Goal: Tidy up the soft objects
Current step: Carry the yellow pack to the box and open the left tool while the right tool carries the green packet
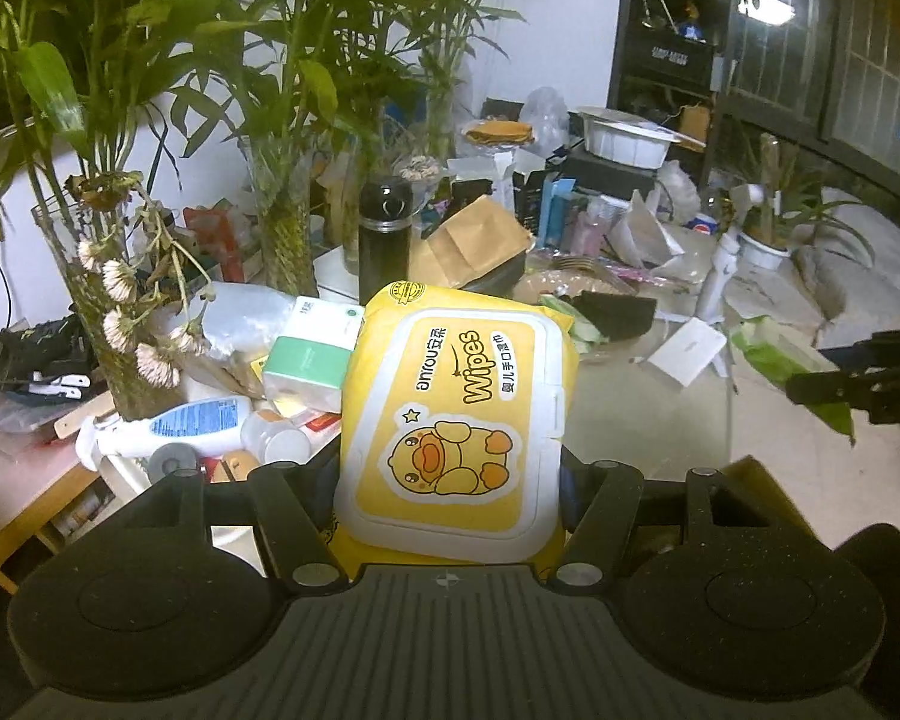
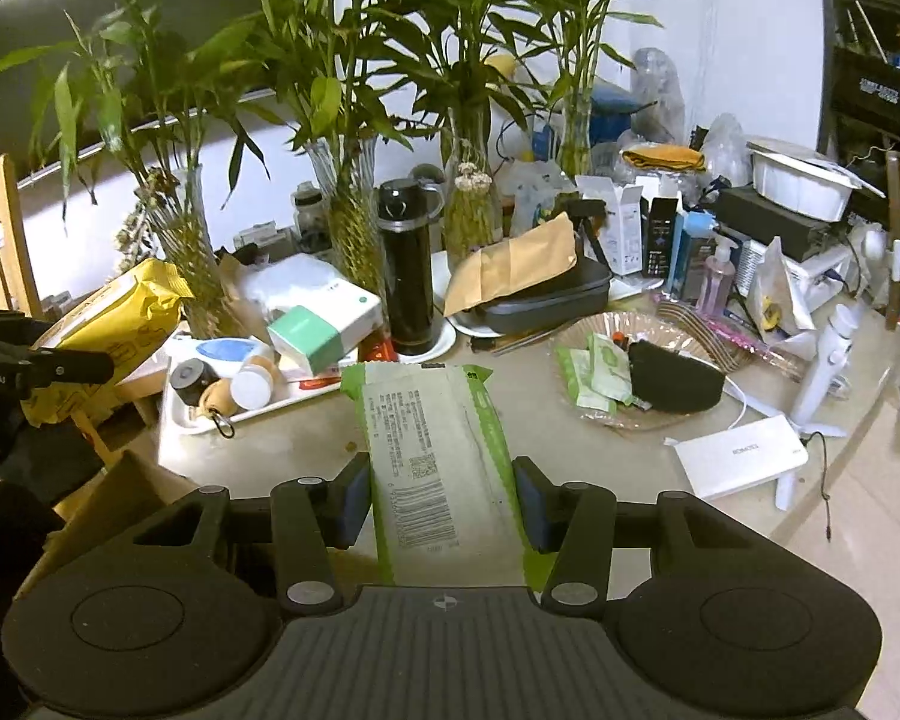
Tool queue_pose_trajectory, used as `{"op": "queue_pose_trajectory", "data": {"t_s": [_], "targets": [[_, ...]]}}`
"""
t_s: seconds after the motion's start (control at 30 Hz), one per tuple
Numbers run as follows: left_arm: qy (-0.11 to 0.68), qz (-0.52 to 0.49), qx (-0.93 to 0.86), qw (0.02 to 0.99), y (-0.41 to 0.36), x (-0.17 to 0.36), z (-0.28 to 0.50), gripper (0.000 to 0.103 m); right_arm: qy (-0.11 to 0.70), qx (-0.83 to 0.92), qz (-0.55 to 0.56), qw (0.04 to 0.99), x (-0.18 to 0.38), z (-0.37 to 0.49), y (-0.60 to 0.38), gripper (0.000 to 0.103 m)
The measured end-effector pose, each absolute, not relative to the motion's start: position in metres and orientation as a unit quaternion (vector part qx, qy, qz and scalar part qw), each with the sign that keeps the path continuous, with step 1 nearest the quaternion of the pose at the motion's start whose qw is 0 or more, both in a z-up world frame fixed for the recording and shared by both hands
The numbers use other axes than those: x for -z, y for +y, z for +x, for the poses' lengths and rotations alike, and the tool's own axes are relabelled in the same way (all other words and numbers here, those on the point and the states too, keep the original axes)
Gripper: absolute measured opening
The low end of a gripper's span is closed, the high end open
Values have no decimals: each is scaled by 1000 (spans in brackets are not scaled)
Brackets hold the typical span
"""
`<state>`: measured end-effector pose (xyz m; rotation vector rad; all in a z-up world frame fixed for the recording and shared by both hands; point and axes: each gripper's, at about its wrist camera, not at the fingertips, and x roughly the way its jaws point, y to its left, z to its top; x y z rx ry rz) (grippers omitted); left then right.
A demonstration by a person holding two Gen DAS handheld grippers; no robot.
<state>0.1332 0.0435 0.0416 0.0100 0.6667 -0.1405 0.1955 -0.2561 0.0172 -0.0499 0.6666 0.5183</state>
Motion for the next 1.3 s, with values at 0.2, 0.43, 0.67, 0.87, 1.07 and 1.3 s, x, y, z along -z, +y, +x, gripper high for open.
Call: {"op": "queue_pose_trajectory", "data": {"t_s": [0.2, 0.43, 0.67, 0.87, 1.07, 1.3], "targets": [[335, -9, 67, 940, 40, -47, 110, 63, 324, -251, -5, 912, -25, 171, -261, 52], [366, -52, 67, 927, 38, -39, 90, 63, 321, -257, 14, 911, -33, 151, -266, 52], [412, -130, 64, 900, 44, -15, 86, 63, 324, -264, 14, 908, -31, 137, -264, 52], [433, -256, 78, 861, 56, 16, 91, 66, 329, -271, 24, 904, -30, 133, -265, 52], [438, -260, 96, 855, 52, 26, 88, 86, 339, -276, 27, 899, -23, 130, -261, 52], [418, -183, 86, 886, 44, 3, 69, 89, 348, -279, 43, 894, -17, 128, -262, 52]]}}
